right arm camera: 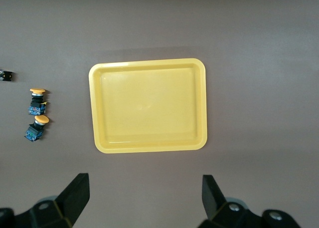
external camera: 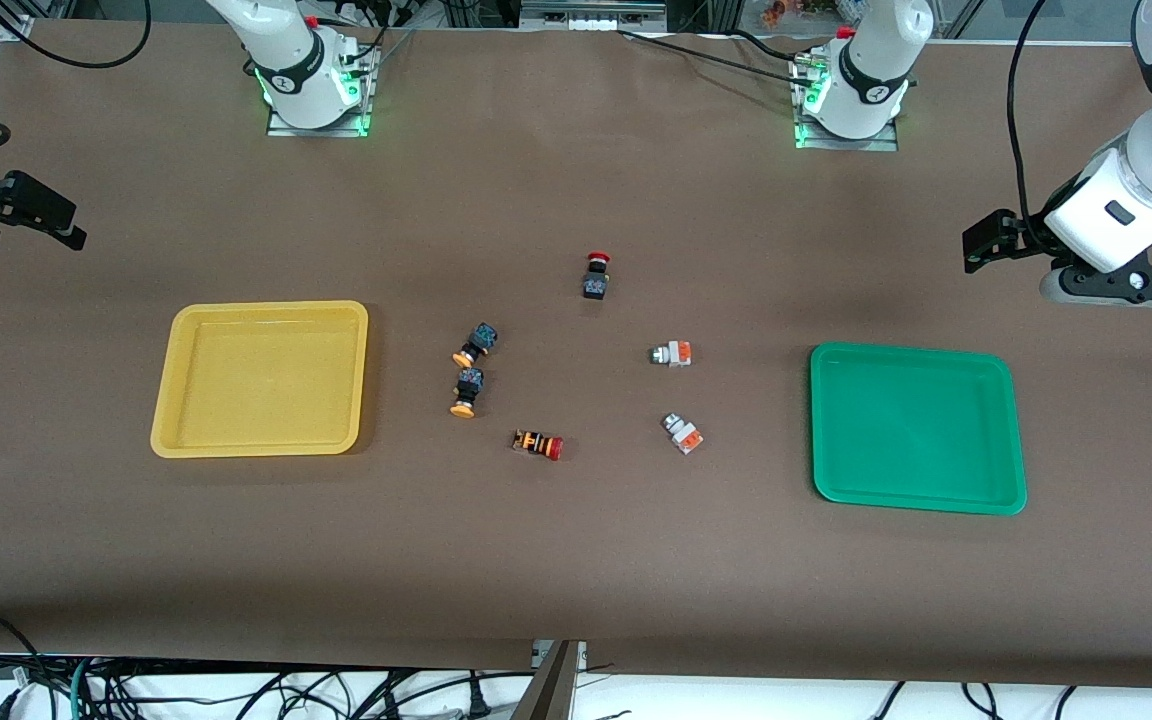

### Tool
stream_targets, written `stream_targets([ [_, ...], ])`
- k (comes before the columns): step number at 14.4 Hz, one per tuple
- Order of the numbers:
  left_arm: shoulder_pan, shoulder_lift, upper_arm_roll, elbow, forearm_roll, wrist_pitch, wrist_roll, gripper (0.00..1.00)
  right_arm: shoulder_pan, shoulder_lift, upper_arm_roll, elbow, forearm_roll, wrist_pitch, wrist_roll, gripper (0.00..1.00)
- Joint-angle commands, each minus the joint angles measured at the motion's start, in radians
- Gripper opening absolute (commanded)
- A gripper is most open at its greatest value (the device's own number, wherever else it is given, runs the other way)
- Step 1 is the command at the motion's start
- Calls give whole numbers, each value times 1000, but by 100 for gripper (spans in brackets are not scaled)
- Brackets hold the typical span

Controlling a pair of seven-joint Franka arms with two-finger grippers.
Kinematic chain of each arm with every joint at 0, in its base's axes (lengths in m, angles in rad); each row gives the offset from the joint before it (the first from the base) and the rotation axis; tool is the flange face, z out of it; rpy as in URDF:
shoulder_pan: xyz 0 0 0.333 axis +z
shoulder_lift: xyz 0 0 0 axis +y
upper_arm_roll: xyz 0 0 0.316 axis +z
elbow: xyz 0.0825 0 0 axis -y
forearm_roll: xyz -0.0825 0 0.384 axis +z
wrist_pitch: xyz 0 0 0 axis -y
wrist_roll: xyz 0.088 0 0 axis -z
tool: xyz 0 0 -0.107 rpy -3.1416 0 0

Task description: Place green and yellow buttons in trays

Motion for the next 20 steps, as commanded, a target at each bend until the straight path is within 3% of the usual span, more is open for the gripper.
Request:
stream_targets([
  [1, 2, 12, 3, 30, -11, -22, 22, 100, -4, 11, 5, 29, -19, -21, 1, 100],
  [11, 2, 16, 5, 26, -11, -24, 14, 100, -1, 19, 6, 18, -29, -21, 6, 100],
  [18, -13, 70, 0, 29, -16, -76, 22, 100, 1, 20, 9, 18, -68, -22, -1, 100],
  [20, -21, 98, -16, 30, -83, -67, 4, 100, 1, 20, 9, 18, -68, -30, 1, 100],
])
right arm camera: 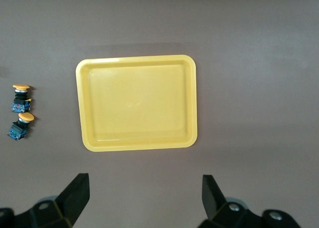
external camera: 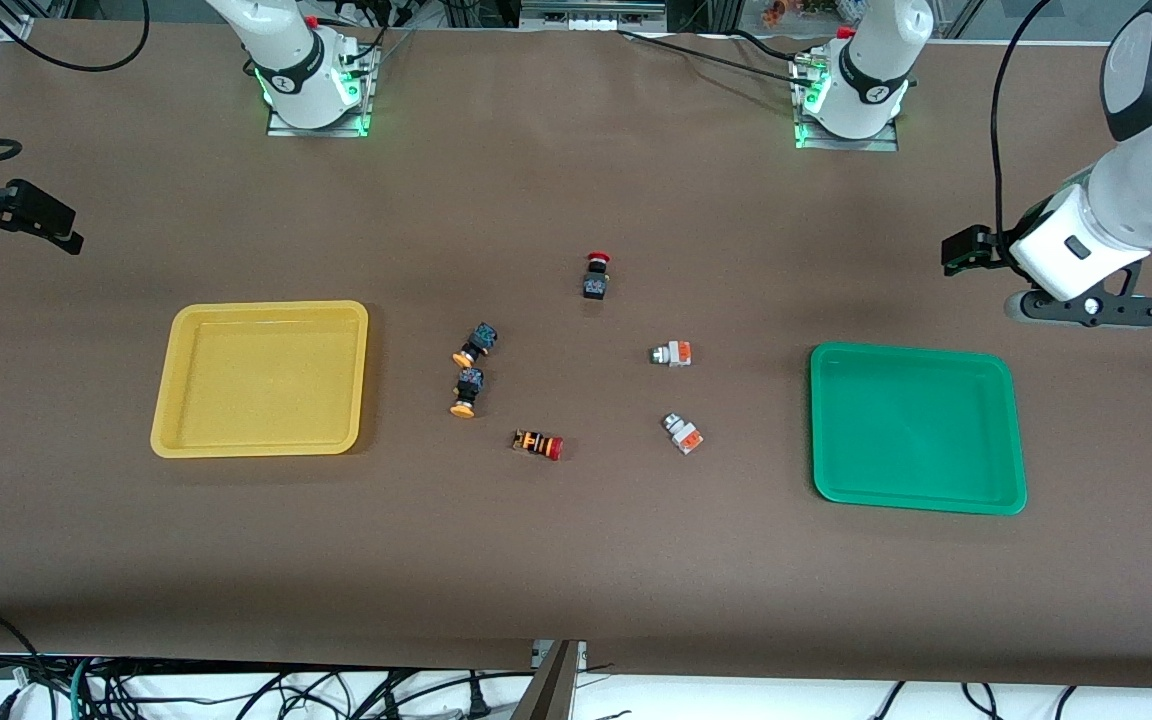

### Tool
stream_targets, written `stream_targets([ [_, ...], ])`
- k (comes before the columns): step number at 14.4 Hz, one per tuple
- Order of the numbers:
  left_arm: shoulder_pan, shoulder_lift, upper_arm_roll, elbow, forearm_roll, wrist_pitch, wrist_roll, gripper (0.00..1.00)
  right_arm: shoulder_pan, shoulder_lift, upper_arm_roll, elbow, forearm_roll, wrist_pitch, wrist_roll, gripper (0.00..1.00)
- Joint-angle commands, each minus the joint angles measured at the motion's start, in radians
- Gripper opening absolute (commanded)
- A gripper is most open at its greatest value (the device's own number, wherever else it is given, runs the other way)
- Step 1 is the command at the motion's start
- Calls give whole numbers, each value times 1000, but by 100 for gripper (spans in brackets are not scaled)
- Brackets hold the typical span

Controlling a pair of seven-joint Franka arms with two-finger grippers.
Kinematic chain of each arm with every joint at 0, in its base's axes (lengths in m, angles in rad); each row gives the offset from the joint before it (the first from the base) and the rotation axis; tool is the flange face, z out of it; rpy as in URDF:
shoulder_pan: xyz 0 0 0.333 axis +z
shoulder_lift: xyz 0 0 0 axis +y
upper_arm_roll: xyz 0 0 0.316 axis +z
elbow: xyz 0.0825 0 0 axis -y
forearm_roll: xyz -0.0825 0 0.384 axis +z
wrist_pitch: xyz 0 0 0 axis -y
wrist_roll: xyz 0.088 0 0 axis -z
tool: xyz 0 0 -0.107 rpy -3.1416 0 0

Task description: Place green and yellow buttons in trays

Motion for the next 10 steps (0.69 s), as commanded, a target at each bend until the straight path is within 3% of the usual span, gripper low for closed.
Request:
stream_targets([
  [1, -15, 58, -12, 32, -74, 2, -12, 100, 1, 5, 6, 18, -21, -23, -1, 100],
  [6, -99, 192, -12, 68, -76, 193, -216, 100, 1, 7, 6, 18, -19, -25, -1, 100],
  [10, -170, 463, -11, 359, -79, 217, -512, 100, 1, 8, 6, 19, -19, -23, -1, 100],
])
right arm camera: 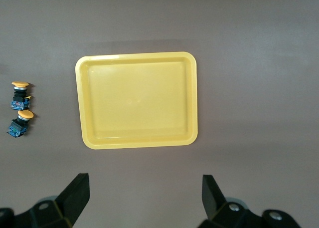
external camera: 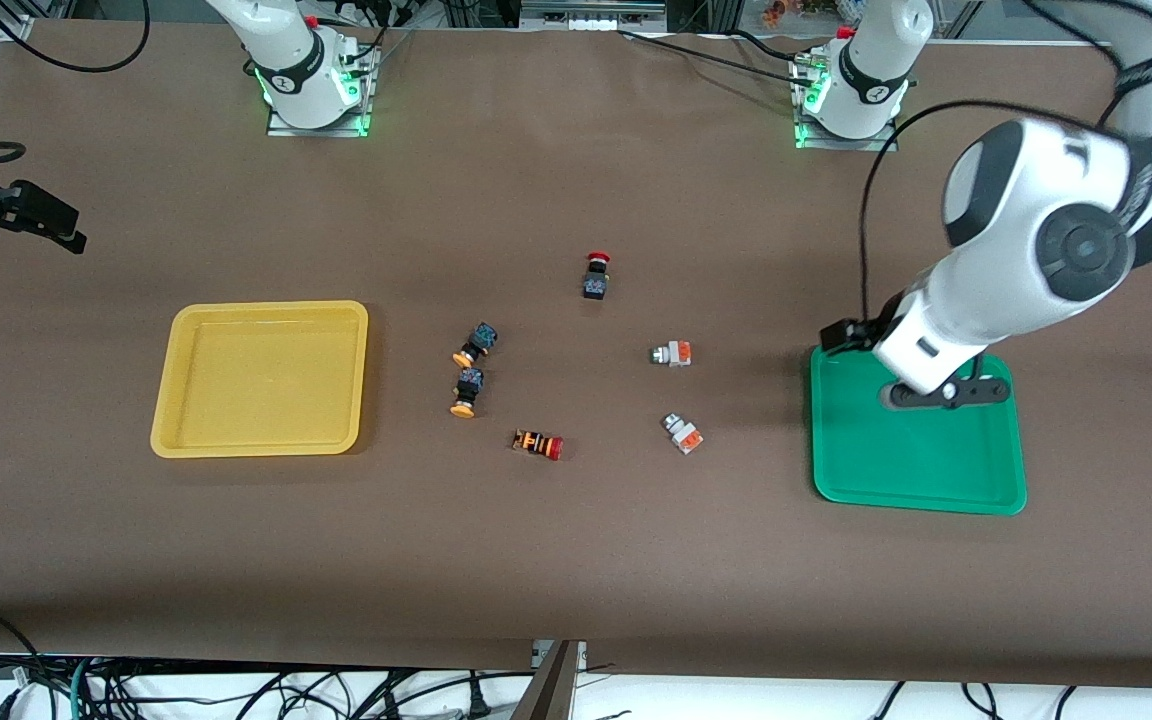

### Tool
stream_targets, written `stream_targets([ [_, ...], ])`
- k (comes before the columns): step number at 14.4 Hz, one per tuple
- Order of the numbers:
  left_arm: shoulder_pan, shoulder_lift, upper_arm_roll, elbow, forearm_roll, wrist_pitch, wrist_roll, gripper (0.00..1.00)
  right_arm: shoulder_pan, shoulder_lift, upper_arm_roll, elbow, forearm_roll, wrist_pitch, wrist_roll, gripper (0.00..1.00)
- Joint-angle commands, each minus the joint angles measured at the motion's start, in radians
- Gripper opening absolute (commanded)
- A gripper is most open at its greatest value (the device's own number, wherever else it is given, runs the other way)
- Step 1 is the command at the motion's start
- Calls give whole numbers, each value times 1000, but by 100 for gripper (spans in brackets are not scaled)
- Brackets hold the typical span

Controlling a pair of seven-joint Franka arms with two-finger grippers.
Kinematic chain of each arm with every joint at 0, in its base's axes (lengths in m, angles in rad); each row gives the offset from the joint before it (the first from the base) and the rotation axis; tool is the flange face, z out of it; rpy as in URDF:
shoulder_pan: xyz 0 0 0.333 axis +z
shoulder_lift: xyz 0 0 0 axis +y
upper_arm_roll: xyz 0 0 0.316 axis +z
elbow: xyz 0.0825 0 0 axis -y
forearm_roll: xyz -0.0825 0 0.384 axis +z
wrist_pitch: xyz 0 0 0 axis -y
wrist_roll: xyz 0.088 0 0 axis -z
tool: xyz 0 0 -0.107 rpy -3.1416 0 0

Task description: Place green and yellow buttons in trays

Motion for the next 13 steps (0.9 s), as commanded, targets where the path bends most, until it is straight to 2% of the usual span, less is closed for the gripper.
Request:
stream_targets([
  [1, -58, 241, 9, 296, -18, -21, -233, 100, 2, 6, 5, 19, -19, -16, 1, 100],
  [2, -81, 284, 9, 322, -16, 12, -319, 100, 8, 7, 5, 19, -19, -16, 2, 100],
  [6, -185, 395, 18, 320, -1, 215, -599, 100, 65, 47, 5, 21, -22, -13, 56, 100],
  [10, -224, 473, 16, 211, 67, 407, -687, 100, 163, 122, 5, 21, -22, 37, 182, 99],
  [13, -225, 507, 16, 211, 61, 436, -688, 100, 240, 190, 5, 19, -20, 114, 266, 99],
])
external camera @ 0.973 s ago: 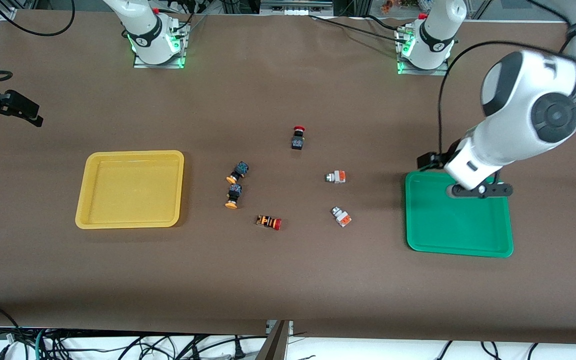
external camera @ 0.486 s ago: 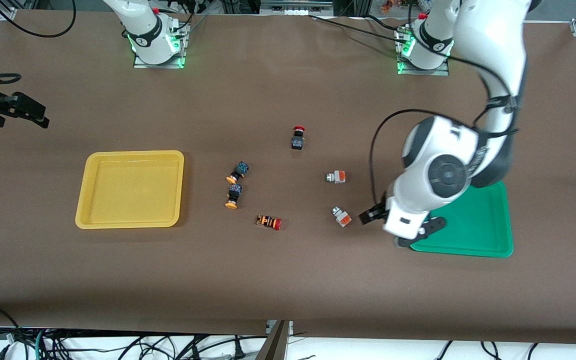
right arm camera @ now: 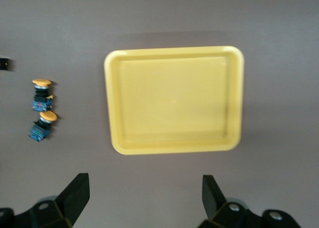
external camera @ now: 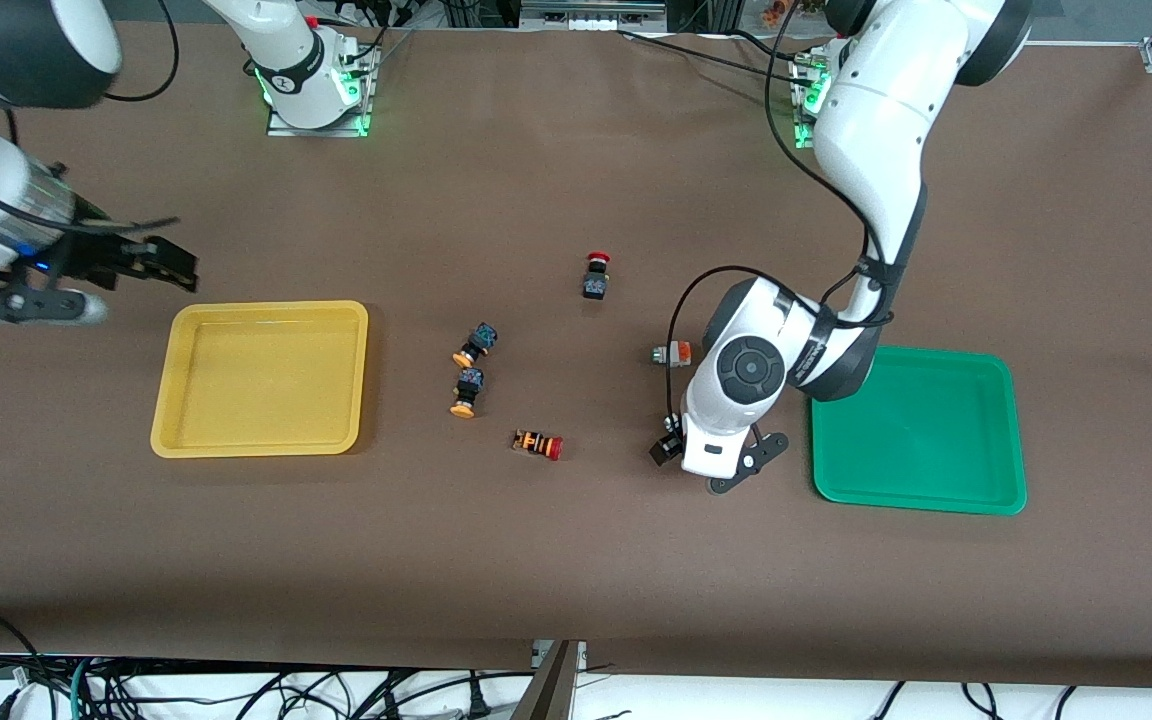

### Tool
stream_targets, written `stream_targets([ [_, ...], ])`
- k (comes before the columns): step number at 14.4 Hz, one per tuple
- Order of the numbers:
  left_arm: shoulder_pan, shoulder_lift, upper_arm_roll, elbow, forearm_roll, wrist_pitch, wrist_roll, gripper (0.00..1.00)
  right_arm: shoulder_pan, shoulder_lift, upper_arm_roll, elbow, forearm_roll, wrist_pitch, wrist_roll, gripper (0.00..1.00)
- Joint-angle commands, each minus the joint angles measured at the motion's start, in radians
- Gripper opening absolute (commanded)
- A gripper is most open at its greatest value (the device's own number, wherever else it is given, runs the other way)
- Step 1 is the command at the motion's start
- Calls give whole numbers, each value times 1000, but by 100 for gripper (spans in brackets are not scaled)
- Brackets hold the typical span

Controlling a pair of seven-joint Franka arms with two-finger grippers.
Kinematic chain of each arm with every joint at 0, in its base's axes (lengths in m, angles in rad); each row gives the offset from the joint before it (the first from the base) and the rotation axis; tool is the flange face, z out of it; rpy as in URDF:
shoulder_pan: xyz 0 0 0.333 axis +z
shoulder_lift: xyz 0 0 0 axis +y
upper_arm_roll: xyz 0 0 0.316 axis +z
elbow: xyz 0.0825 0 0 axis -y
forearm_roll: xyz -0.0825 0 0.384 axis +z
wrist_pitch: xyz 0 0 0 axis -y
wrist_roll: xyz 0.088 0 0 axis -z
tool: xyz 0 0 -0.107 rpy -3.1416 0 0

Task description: Place green and yellow buttons in trays

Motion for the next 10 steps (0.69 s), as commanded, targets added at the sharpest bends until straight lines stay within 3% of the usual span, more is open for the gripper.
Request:
stream_targets([
  [1, -5, 4, 10, -1, 11, 15, -19, 86, 63, 69, -4, 20, -20, 65, 93, 100],
  [2, -7, 12, 8, -1, 6, 15, -22, 49, 84, 95, -4, 20, -20, 98, 125, 99],
  [3, -10, 13, 7, -1, 5, 15, -24, 35, 103, 124, -4, 20, -20, 134, 154, 99],
  [4, -11, 16, 5, -1, 5, 15, -24, 29, 130, 153, -5, 20, -22, 172, 188, 100],
  [8, -22, 36, 5, -1, 6, 16, -24, 29, 218, 263, -5, 23, -26, 332, 350, 99],
  [10, -14, 24, 5, 5, 6, 10, -16, 18, 258, 314, -8, 23, -36, 394, 447, 99],
])
